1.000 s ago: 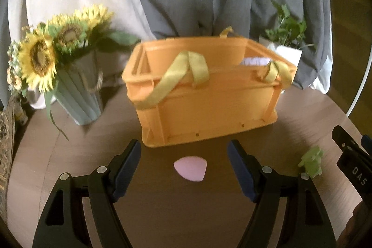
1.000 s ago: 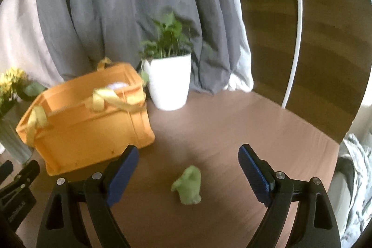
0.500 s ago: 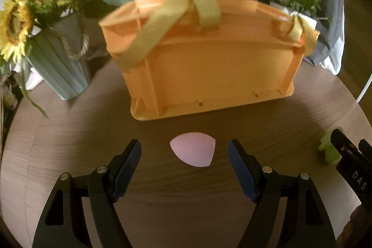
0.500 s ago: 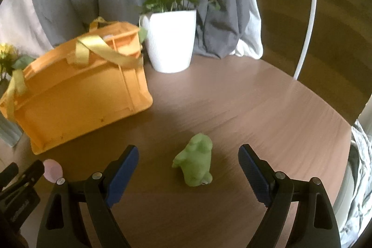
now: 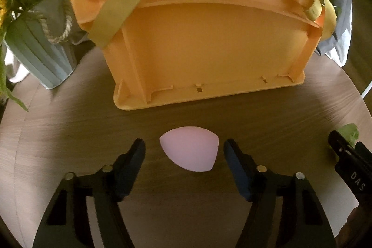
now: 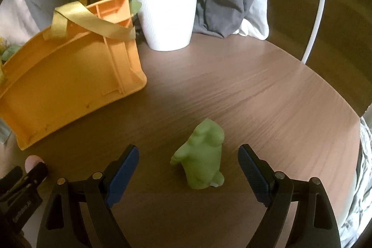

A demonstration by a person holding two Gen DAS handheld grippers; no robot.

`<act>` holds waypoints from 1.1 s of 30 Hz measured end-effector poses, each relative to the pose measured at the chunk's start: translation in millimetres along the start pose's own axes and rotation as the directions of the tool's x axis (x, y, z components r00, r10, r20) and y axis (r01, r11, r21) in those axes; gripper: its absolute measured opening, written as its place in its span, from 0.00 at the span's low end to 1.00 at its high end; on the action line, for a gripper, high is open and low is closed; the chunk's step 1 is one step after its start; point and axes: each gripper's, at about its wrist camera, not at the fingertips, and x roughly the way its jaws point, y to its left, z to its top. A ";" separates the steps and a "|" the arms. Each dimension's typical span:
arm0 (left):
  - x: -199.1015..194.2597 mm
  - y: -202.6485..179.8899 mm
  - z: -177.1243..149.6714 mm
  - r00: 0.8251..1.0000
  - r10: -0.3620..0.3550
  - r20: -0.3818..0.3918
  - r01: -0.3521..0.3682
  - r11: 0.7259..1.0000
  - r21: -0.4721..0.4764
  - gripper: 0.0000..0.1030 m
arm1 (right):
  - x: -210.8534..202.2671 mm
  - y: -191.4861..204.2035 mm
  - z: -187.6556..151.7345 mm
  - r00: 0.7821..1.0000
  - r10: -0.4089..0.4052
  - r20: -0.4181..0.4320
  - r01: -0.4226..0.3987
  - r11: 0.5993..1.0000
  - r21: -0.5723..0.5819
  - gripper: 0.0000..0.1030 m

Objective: Organize soft objects
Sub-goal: 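Grasp the pink sponge with the left tool while the right tool grasps the green frog, then carry the pink sponge with the left tool while the right tool carries the frog over the crate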

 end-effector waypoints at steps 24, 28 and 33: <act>-19.5 -6.8 2.9 0.998 -0.031 0.046 0.029 0.998 0.050 0.42 | -3.9 -7.1 -1.2 0.998 0.059 -0.020 -0.059 0.998 0.008 0.42; -32.6 -8.7 1.6 0.997 -0.033 0.070 0.030 0.998 0.048 0.42 | -13.4 -6.3 0.2 0.997 0.077 -0.003 -0.077 0.997 0.001 0.42; -50.1 -8.0 3.9 0.993 -0.044 0.106 0.039 0.998 0.043 0.42 | -30.2 -3.6 4.7 0.994 0.107 0.024 -0.107 0.994 -0.018 0.42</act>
